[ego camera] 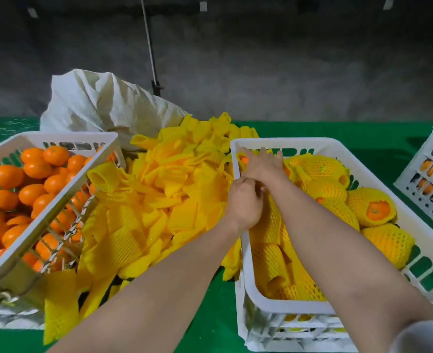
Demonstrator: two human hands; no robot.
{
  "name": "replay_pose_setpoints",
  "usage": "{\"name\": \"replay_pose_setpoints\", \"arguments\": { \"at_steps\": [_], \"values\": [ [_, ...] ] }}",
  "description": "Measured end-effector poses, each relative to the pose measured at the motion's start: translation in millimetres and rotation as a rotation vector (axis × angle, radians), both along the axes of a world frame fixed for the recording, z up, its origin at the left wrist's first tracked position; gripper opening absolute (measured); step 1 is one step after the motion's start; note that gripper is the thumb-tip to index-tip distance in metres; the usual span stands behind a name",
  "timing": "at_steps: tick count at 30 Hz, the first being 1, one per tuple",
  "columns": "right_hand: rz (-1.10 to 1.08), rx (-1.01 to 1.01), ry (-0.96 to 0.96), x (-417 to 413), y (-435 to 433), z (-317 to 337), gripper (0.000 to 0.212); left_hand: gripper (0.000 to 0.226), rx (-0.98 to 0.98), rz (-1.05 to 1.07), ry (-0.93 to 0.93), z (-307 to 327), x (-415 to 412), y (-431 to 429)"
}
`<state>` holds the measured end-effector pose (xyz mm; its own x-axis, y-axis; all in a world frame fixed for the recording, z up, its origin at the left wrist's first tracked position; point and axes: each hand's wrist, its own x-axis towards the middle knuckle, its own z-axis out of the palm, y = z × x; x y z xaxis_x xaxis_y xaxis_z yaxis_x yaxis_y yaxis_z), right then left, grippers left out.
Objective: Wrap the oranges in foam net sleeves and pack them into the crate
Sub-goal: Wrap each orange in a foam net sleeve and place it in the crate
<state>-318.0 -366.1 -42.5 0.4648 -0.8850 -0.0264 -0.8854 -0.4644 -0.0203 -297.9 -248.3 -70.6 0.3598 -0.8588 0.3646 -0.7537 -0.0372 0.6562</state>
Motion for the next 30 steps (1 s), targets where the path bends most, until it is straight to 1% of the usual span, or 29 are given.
{"name": "replay_pose_setpoints", "arguments": {
  "at_steps": [2,5,9,11,12,14,16,19,21,22,24,28,30],
  "values": [
    [0.018,-0.069,-0.061,-2,8,3,0.076,0.021,-0.054,-0.024,0.098,1,2,9],
    [0.116,-0.158,-0.193,-1,24,10,0.064,0.025,-0.099,-0.059,0.177,7,17,31],
    [0.263,-0.160,-0.357,13,61,21,0.051,0.020,-0.097,-0.114,0.082,22,65,61],
    [0.338,-0.140,-0.386,27,84,24,0.042,0.018,-0.071,-0.088,0.076,32,96,78],
    [0.367,-0.110,-0.360,35,95,23,0.037,0.017,-0.064,-0.048,0.086,35,112,87],
    [0.412,-0.043,-0.211,50,112,15,0.030,0.018,-0.062,0.034,0.124,40,139,107],
    [0.433,0.005,0.034,62,125,-1,0.032,0.018,-0.059,0.088,0.181,40,158,127],
    [0.428,0.004,0.416,67,131,-30,0.038,0.017,-0.034,0.099,0.246,35,179,155],
    [0.378,-0.014,0.561,65,127,-43,0.043,0.017,-0.023,0.097,0.264,32,189,169],
    [0.361,-0.026,0.588,63,124,-45,0.042,0.016,-0.022,0.098,0.272,30,194,175],
    [0.361,-0.047,0.565,58,122,-44,0.035,0.015,-0.012,0.094,0.292,27,201,184],
    [0.420,-0.130,0.423,64,135,-32,0.028,0.016,0.016,0.082,0.276,22,212,198],
    [0.485,-0.205,0.343,76,151,-22,0.027,0.021,0.056,0.075,0.299,23,218,200]
  ]
}}
